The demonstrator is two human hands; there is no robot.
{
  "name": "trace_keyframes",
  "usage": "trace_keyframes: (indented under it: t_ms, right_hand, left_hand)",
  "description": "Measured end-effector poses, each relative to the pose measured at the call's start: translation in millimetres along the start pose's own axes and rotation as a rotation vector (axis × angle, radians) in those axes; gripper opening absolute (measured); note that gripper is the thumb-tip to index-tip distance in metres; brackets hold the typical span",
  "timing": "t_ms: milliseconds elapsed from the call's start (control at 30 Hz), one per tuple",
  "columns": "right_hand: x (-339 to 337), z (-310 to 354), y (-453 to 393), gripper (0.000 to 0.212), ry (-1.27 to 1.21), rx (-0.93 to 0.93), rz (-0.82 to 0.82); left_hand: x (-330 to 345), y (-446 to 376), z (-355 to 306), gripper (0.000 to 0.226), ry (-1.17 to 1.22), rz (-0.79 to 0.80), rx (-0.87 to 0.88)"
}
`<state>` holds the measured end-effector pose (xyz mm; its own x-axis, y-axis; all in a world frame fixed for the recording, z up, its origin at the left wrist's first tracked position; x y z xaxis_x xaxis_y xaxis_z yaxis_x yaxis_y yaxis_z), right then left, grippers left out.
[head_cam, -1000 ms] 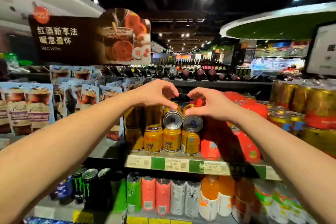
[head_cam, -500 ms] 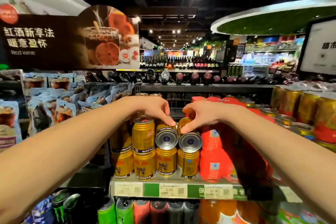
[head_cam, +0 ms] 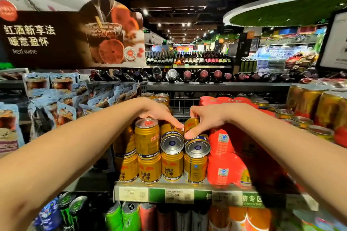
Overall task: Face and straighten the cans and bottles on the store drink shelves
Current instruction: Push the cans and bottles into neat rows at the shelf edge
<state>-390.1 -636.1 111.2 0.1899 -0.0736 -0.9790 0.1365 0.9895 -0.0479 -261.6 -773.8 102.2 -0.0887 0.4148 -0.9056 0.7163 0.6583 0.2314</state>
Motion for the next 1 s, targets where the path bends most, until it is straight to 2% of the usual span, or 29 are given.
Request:
trace_keyframes:
  t_ms: [167,267,400,500,533,667,900,1000]
  right_hand:
    - [0,4,1,0.062,0.035,-0.026,-0.016]
    - [1,5,2,0.062,0.04,-0.038,-0.04]
    - [2,5,8,0.055,-0.009,-0.052,-0.09]
    - [1,4,11,0.05,-0.038,-0.064,-0.151]
    - [0,4,11,0.05,-0.043,-0.068,-0.171]
    - [-4,2,13,0.049,-0.105,-0.085,-0.206]
    - [-3,4,25,0.047,-0.217,-0.098,-0.277]
    - [-3,2,26,0.065,-0.228,-0.094,-0.283]
  left_hand:
    - [0,9,1,0.049,0.109,0.019,-0.006]
    - [0,10,1,0.036,0.172,-0.02,0.05]
    - [-2,16,1,0.046,0.175,-0.079,0.115]
    - [-4,22,2,0.077,0.118,-0.142,0.175]
    - [-4,24,2,0.081,0.118,-0.154,0.195]
    - [-6,34,0,0.067,0.113,-0.203,0.282]
    - [-9,43,-1,0.059,0.02,-0.339,0.382]
    - [-9,45,-2,0.065,-0.028,-0.383,0.415]
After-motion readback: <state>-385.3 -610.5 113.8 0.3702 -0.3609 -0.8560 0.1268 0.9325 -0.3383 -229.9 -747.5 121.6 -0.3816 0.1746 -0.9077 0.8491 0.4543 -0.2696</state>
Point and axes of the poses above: each hand's wrist, its own y-axis away from the middle knuckle, its own x-axis out of the palm, z = x × y, the point moved 2 cm from there along -y, towards the middle knuckle, and after that the axes turned 13 degrees about -z, right-handed, at the moved point
